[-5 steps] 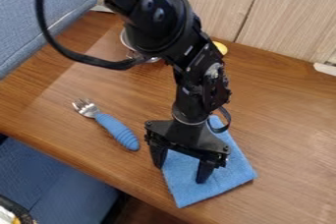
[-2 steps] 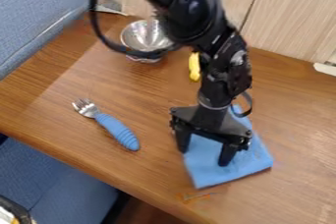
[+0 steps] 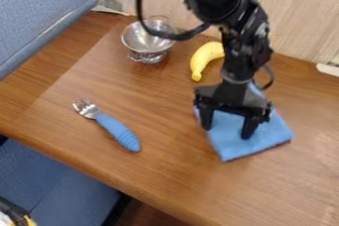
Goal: Moves the blue towel from the bottom side of the table to the top side
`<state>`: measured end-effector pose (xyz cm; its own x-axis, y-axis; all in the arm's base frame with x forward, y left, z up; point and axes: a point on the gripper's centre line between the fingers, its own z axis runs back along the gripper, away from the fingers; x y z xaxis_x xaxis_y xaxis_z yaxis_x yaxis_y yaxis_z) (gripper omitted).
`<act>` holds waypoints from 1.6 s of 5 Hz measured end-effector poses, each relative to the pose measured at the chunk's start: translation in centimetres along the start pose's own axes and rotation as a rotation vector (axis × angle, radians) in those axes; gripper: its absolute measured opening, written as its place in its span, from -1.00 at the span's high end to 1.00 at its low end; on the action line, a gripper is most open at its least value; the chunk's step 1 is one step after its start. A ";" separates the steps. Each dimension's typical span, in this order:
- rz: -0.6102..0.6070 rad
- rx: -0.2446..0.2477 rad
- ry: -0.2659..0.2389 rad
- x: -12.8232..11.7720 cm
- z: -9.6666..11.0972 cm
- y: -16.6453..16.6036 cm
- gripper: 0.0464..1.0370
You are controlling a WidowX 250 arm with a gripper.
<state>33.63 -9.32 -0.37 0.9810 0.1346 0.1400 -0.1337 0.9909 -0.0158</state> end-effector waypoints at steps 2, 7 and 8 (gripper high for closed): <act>0.047 -0.006 -0.019 5.1 -0.5 -0.5 -0.93; 0.083 -0.034 -0.030 7.9 0.2 -0.3 -0.92; 0.096 -0.049 -0.063 8.5 2.0 0.0 -0.92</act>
<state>41.65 -8.22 2.81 0.9529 0.2300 0.1974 -0.2180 0.9726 -0.0807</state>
